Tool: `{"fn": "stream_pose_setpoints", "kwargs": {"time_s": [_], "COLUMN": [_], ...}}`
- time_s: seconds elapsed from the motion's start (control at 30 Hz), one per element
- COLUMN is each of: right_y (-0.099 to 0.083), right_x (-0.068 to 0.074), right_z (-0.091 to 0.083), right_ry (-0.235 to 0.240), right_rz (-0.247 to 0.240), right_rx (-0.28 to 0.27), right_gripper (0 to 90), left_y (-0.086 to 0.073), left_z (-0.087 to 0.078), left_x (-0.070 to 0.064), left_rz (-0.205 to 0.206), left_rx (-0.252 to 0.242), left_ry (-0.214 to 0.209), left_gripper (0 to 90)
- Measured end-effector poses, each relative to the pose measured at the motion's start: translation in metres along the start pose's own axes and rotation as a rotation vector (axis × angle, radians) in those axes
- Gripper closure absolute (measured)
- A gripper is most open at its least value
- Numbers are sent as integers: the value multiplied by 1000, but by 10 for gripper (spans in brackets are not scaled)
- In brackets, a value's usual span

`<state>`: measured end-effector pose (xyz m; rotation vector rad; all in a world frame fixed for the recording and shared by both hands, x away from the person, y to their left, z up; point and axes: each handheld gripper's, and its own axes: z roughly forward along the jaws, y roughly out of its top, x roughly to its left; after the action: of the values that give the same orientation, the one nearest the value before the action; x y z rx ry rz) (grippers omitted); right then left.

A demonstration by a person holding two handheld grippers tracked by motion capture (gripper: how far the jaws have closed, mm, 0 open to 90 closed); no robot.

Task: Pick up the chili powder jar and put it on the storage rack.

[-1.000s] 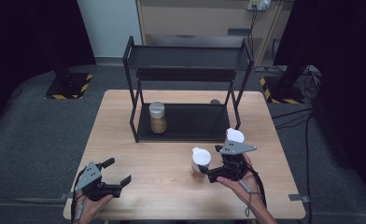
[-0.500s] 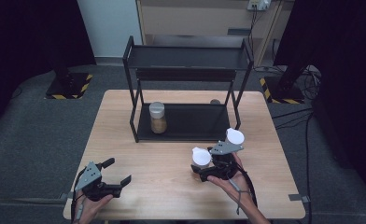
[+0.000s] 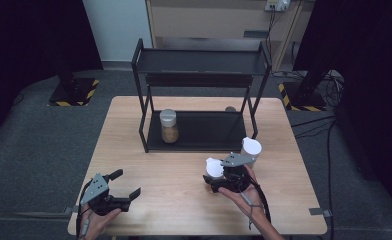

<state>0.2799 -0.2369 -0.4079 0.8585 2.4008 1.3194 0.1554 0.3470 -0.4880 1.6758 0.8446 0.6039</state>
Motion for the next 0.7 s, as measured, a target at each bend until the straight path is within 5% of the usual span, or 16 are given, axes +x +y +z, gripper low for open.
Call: {"fn": "stream_pose_setpoints", "kwargs": {"time_s": [0.3,0.7], "right_y": [2,9], "right_x": [10,4], "right_z": [-1,-3], "right_ry": [-44,-28], "right_rz": [-13,-16], "right_rx": [6,21], "right_gripper": [307,309], "left_y": [0,0], "left_z": [0,0], "left_x": [0,0], "left_rz": [2,2], "left_rx": [1,1], "left_ry": [-2,-4], "left_gripper": [28,28]}}
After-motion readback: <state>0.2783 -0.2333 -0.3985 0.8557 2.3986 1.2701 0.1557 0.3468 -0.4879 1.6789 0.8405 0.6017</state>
